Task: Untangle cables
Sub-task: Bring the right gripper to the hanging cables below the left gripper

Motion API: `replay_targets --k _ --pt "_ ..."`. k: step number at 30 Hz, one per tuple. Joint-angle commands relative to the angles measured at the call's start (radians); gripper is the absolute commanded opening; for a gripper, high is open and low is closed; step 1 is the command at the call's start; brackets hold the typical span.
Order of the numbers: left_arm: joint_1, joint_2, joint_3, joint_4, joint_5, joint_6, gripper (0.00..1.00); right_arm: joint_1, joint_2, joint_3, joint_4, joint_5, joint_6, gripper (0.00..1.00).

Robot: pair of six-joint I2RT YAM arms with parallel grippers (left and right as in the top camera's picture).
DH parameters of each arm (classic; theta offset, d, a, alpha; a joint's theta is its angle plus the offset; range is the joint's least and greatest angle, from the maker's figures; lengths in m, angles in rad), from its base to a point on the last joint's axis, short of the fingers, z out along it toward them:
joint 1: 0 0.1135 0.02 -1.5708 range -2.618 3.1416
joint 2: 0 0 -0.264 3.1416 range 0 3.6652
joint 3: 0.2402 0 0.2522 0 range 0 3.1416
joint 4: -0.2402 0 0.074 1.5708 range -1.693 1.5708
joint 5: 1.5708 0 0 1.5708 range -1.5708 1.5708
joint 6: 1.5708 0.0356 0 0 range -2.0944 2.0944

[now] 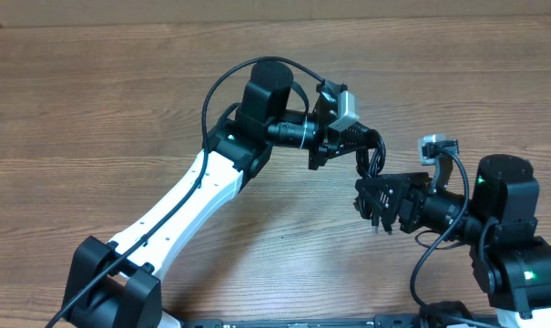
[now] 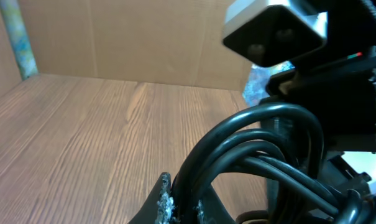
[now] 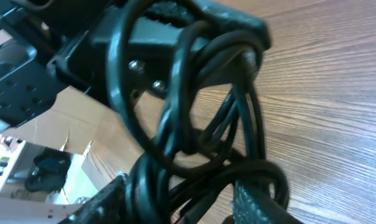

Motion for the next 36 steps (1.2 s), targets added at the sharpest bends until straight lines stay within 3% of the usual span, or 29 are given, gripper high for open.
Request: replay_targets --k 1,3,4,5,14,23,29,36 --pt "0.005 -0.030 0.010 0.007 -0.015 -0.033 0.04 -0.005 -0.007 0.020 0.005 -0.048 -0.056 0.39" --pt "0.005 -0.030 0.010 0.008 -0.015 -0.033 0.04 -0.005 -0.007 0.020 0.004 -0.051 -0.061 0.22" --pt "0.005 -0.030 0.010 0.008 -0.026 -0.033 0.04 -0.005 -0.007 0.020 0.004 -0.051 -0.060 0.07" --pt "0.005 -0.030 0.010 0.007 -0.037 -0.034 0.04 -0.005 -0.007 0.020 0.004 -0.051 -0.060 0.04" --pt "0.012 -0.030 0.010 -0.007 -0.103 -0.052 0.04 -0.005 -0.007 0.020 0.004 -0.065 -0.060 0.04" --pt "0.034 -0.030 0.010 -0.158 -0.272 -0.051 0.04 -0.006 -0.007 0.020 0.003 0.005 -0.043 0.04" --pt "0.065 -0.031 0.010 -0.177 -0.256 -0.052 0.04 -0.006 -0.007 0.020 -0.041 0.127 -0.043 0.04" --pt "0.065 -0.031 0.010 -0.177 -0.109 -0.051 0.04 -0.006 -0.007 0.020 -0.027 0.200 0.005 0.04"
